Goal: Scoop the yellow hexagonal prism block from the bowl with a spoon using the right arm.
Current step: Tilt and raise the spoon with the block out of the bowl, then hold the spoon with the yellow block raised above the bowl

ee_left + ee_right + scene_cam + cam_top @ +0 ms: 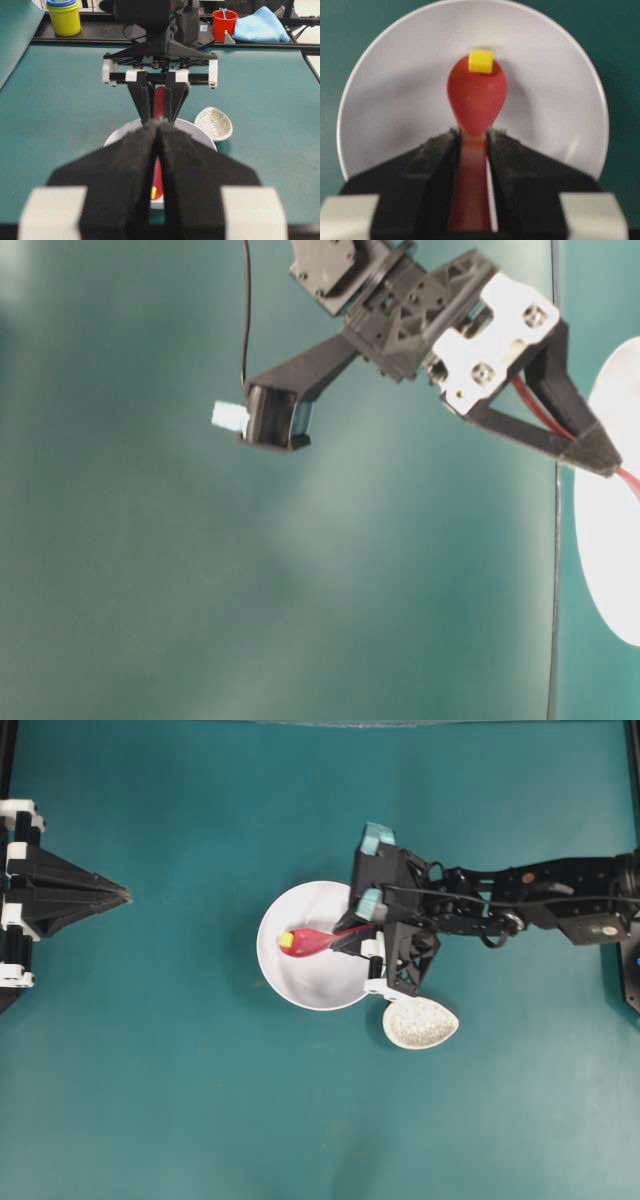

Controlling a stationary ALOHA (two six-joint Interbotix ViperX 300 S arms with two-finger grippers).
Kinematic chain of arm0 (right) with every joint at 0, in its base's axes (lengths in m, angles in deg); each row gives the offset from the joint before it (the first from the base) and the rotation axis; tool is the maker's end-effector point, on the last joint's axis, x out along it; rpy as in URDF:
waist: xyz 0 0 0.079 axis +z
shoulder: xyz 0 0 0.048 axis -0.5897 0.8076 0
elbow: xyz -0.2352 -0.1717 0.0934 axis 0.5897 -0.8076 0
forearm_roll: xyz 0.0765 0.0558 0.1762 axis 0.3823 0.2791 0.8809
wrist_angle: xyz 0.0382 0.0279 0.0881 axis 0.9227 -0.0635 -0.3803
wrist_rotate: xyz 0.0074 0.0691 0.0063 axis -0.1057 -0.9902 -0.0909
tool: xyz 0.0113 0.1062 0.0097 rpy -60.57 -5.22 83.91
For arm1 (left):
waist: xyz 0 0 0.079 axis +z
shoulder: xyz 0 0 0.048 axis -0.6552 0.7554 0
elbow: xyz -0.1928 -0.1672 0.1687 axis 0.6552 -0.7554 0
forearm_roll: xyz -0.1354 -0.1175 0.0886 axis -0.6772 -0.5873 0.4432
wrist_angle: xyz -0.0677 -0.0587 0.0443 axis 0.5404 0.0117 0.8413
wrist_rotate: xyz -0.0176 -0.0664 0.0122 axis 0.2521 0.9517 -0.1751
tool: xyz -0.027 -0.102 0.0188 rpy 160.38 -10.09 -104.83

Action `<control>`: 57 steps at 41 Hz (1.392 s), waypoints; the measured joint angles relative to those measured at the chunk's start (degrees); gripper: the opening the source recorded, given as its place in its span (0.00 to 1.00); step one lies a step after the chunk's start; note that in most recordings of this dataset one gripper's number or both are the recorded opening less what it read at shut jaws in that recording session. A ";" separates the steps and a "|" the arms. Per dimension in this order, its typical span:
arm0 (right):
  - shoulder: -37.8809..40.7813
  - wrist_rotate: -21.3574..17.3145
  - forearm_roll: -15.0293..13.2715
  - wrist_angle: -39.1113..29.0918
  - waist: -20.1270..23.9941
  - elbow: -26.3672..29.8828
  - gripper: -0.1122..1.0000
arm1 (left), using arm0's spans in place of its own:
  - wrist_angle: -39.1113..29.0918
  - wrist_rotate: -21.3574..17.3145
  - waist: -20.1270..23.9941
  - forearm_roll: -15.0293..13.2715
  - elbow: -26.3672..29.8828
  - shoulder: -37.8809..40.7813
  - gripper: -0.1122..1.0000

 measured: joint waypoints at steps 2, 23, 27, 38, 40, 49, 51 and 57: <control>-0.44 0.00 0.00 1.32 0.18 -0.70 0.33 | 0.00 0.00 0.00 0.09 0.09 0.00 0.12; -6.77 -0.09 0.26 16.52 2.81 -9.40 0.33 | 0.00 0.00 0.00 0.09 0.09 0.00 0.12; -8.09 -0.26 0.26 19.42 3.16 -10.99 0.33 | 0.00 0.00 0.00 0.09 0.09 0.00 0.12; -12.66 -0.26 0.09 24.26 3.78 -14.68 0.33 | 0.09 0.00 0.00 0.00 0.09 0.00 0.12; -13.45 -0.35 0.00 24.26 3.87 -15.03 0.33 | 0.00 0.00 0.00 0.00 0.09 0.00 0.12; -17.23 0.00 -0.79 24.26 3.96 -16.00 0.33 | 0.00 0.00 0.00 0.00 0.00 0.00 0.12; -17.93 -0.09 -1.05 24.26 3.96 -16.17 0.33 | 0.09 0.00 0.00 0.00 0.09 0.00 0.12; -20.04 0.18 -1.93 24.26 3.96 -16.88 0.33 | 0.09 0.00 0.00 0.09 0.09 0.00 0.12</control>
